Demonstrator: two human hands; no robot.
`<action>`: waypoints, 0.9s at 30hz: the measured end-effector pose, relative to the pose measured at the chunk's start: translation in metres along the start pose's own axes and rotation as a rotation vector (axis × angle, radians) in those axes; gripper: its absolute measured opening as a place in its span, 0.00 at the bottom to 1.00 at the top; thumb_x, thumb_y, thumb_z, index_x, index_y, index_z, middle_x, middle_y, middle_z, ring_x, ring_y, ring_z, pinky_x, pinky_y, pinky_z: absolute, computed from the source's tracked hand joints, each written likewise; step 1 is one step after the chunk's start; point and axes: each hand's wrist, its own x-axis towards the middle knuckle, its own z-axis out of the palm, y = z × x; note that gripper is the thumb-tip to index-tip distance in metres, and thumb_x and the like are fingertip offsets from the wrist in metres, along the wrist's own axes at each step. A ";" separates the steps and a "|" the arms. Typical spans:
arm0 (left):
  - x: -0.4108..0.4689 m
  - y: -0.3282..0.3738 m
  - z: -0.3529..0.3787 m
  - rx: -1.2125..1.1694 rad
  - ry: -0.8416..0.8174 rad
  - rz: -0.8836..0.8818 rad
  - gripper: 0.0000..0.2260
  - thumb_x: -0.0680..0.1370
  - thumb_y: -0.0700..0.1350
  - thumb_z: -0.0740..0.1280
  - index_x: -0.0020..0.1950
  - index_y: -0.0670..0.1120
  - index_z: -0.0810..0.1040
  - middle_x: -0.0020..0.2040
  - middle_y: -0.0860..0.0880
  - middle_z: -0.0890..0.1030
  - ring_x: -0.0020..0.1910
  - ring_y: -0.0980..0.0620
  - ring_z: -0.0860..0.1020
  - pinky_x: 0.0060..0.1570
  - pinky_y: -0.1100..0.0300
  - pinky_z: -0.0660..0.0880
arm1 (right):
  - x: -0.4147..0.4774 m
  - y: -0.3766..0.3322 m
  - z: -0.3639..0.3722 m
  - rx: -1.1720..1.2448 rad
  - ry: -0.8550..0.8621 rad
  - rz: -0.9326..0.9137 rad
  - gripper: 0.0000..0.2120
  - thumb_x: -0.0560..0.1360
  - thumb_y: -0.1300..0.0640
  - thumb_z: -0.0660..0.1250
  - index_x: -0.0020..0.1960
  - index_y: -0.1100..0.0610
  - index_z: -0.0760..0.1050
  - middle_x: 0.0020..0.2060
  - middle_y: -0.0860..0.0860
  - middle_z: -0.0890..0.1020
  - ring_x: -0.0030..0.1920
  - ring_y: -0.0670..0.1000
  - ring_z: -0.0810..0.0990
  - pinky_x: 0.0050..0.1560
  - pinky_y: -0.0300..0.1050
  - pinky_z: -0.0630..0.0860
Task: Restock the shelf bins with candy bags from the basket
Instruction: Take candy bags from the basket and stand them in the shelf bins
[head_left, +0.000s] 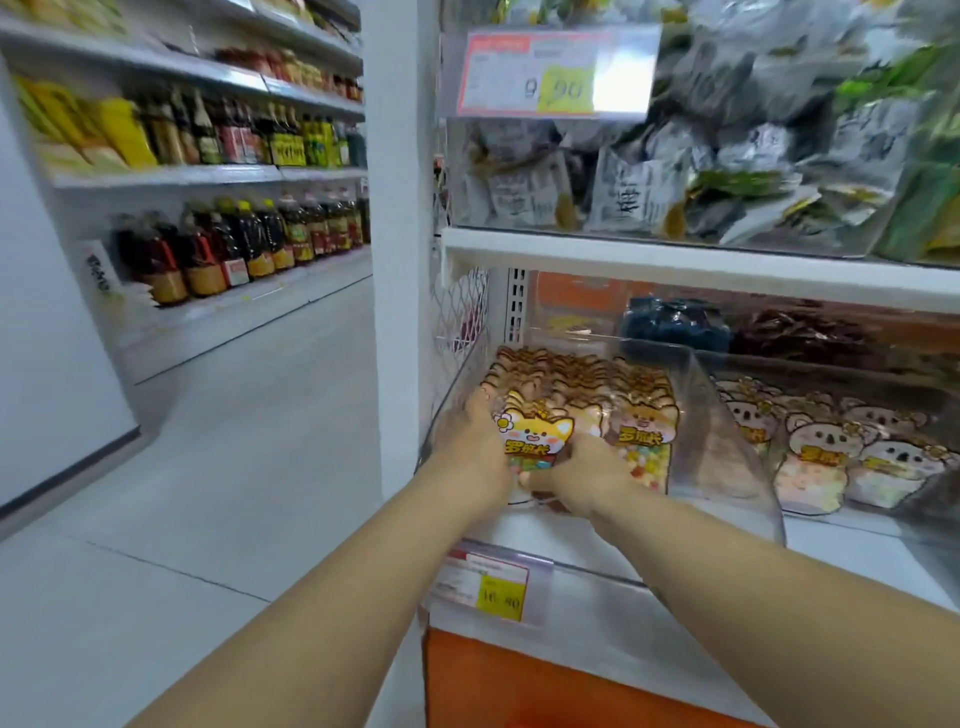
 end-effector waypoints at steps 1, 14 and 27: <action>-0.002 0.004 0.000 -0.019 -0.013 -0.011 0.39 0.74 0.43 0.68 0.80 0.48 0.51 0.73 0.48 0.68 0.70 0.43 0.70 0.69 0.46 0.69 | 0.004 0.001 0.000 -0.079 0.008 0.013 0.12 0.69 0.62 0.77 0.48 0.52 0.78 0.44 0.51 0.84 0.44 0.52 0.82 0.48 0.46 0.81; -0.017 0.019 -0.002 0.471 -0.437 0.024 0.17 0.83 0.39 0.56 0.69 0.48 0.75 0.66 0.46 0.75 0.61 0.48 0.71 0.62 0.56 0.72 | 0.013 0.001 -0.005 -0.571 0.024 -0.121 0.20 0.73 0.46 0.71 0.30 0.53 0.66 0.28 0.50 0.70 0.33 0.53 0.73 0.34 0.43 0.69; -0.004 0.024 0.019 0.758 -0.531 -0.031 0.18 0.82 0.37 0.56 0.71 0.43 0.70 0.68 0.41 0.72 0.64 0.42 0.73 0.58 0.55 0.71 | 0.023 0.009 -0.006 -0.570 -0.041 -0.167 0.04 0.74 0.59 0.68 0.44 0.56 0.73 0.38 0.52 0.76 0.41 0.55 0.76 0.28 0.39 0.62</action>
